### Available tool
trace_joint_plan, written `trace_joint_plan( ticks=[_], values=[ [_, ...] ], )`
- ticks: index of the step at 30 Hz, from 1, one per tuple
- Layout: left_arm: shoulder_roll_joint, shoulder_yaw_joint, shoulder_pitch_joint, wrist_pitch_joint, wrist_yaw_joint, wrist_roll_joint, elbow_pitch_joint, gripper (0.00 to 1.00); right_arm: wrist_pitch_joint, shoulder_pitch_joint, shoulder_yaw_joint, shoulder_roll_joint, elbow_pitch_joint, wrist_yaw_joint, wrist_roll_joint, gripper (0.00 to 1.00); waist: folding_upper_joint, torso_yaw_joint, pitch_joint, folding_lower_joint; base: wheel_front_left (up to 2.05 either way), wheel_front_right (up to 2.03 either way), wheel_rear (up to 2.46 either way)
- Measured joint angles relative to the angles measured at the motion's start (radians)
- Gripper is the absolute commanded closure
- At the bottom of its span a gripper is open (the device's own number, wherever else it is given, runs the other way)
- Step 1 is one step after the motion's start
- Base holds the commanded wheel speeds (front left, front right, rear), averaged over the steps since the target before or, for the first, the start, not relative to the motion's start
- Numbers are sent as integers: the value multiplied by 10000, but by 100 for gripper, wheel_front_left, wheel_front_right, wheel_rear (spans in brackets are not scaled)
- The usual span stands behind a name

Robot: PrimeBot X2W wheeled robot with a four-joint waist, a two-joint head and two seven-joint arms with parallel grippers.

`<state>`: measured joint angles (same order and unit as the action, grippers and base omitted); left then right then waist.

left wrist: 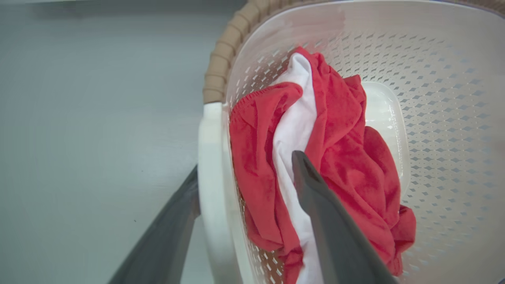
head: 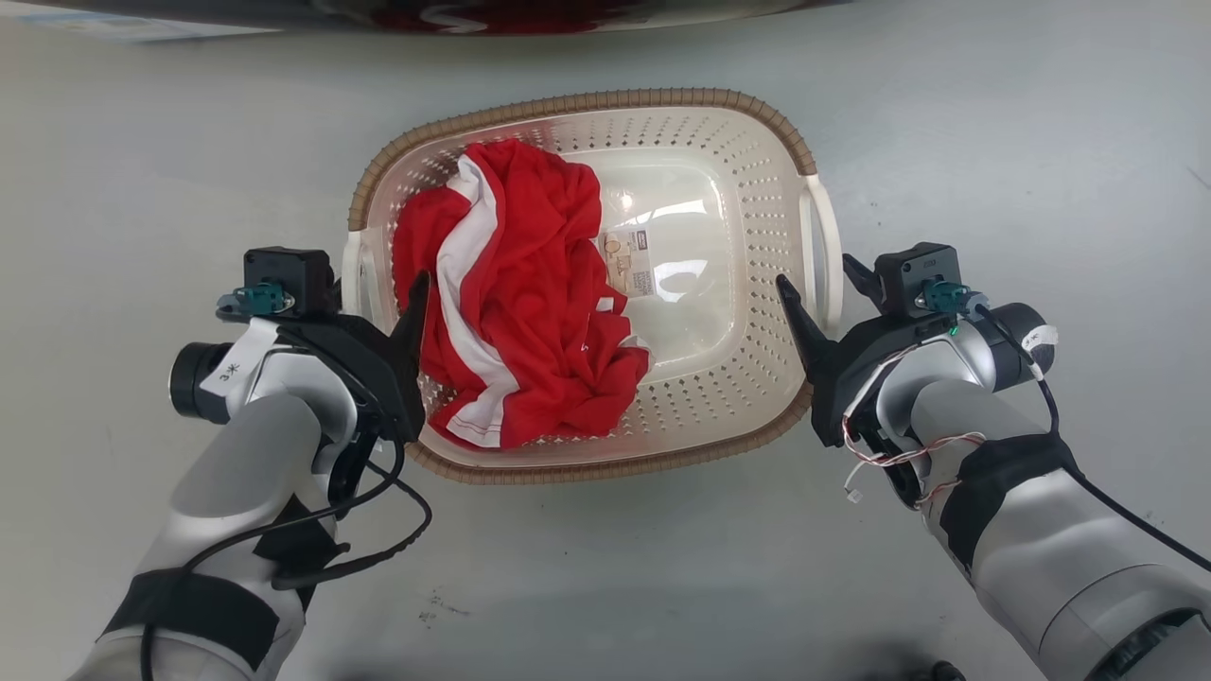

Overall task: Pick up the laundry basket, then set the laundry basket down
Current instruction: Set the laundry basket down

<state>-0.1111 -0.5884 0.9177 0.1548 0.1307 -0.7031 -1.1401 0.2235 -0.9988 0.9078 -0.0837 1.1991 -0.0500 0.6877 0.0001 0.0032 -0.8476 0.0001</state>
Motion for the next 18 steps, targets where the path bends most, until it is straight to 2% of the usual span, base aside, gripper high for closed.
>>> trace_joint_plan(
  ticks=[18],
  values=[
    [-226,-282,-1247,773,2,-291,-79,0,253,775,-464,-8,-100,-130,267,0,0,-138,1647,-2,0,0,0]
  ],
)
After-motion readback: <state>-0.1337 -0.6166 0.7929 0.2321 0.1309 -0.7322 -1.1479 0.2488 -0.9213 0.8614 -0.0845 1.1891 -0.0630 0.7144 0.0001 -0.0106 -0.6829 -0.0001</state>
